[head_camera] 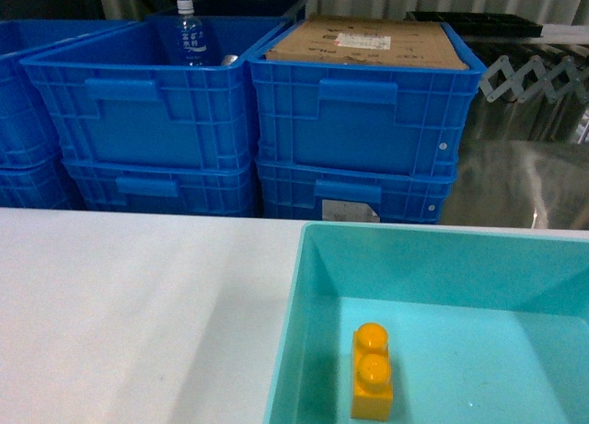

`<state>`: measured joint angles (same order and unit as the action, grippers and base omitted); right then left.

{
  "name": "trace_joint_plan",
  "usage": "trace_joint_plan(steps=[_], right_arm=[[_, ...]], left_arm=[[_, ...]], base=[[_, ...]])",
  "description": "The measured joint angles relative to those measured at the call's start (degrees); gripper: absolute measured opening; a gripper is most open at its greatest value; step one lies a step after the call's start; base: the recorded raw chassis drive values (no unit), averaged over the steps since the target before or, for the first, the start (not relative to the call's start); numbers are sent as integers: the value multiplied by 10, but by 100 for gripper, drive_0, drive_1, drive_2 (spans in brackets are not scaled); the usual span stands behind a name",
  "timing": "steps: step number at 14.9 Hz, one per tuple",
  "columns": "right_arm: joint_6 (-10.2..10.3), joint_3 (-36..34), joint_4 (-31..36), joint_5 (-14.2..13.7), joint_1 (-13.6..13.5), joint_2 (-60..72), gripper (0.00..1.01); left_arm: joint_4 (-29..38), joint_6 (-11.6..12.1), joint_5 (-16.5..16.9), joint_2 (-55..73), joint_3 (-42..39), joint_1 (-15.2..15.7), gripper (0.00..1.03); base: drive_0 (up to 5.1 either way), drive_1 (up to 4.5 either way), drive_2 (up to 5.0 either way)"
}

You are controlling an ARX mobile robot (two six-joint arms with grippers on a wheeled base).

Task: Pick red block from blue box to shelf

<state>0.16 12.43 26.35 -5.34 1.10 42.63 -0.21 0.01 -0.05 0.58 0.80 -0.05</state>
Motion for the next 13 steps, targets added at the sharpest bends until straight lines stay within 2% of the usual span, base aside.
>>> trace_joint_plan(steps=[13], right_arm=[[0,0,0,0,0,0,29]], left_arm=[[0,0,0,0,0,0,98]], base=[[0,0,0]])
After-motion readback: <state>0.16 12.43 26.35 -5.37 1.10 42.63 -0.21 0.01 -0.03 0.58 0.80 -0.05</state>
